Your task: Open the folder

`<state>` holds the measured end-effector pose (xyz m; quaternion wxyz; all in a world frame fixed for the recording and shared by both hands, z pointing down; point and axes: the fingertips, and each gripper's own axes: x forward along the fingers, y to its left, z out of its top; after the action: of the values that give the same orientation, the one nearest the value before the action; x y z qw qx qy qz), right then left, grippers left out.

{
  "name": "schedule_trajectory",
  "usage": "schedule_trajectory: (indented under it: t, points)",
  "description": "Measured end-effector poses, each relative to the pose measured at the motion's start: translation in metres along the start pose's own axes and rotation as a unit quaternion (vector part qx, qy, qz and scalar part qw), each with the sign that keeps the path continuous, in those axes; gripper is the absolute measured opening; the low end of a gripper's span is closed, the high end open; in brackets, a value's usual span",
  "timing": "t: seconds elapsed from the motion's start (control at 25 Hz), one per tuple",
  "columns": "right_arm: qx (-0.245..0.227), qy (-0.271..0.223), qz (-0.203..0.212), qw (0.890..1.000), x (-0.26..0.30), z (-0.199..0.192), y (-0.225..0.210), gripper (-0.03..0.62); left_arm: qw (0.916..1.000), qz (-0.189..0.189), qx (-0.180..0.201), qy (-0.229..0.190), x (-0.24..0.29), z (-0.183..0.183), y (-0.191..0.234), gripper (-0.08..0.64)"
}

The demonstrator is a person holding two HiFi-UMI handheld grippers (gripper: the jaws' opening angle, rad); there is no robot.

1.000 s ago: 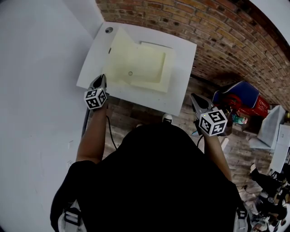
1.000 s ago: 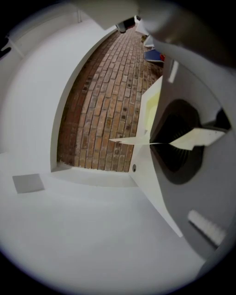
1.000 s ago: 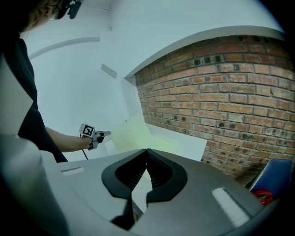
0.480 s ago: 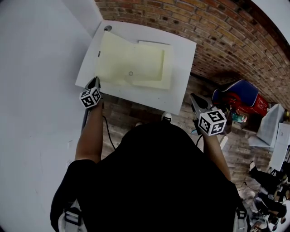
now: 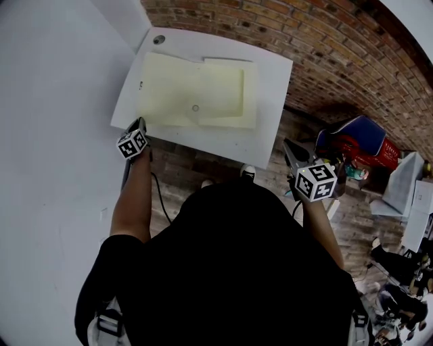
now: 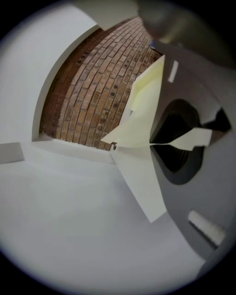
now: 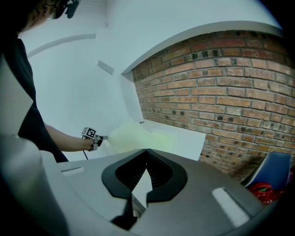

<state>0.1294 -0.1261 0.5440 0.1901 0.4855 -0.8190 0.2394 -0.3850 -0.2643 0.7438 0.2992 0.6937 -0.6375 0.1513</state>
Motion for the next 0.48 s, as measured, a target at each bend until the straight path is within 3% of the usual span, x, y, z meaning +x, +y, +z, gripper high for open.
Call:
schedule_trajectory:
  t: [0.48]
  points:
    - [0.006,0.011,-0.002,1.000,0.001,-0.007,0.001,0.002,0.9984,0.019,-0.039,0.038,0.009,-0.032,0.020,0.017]
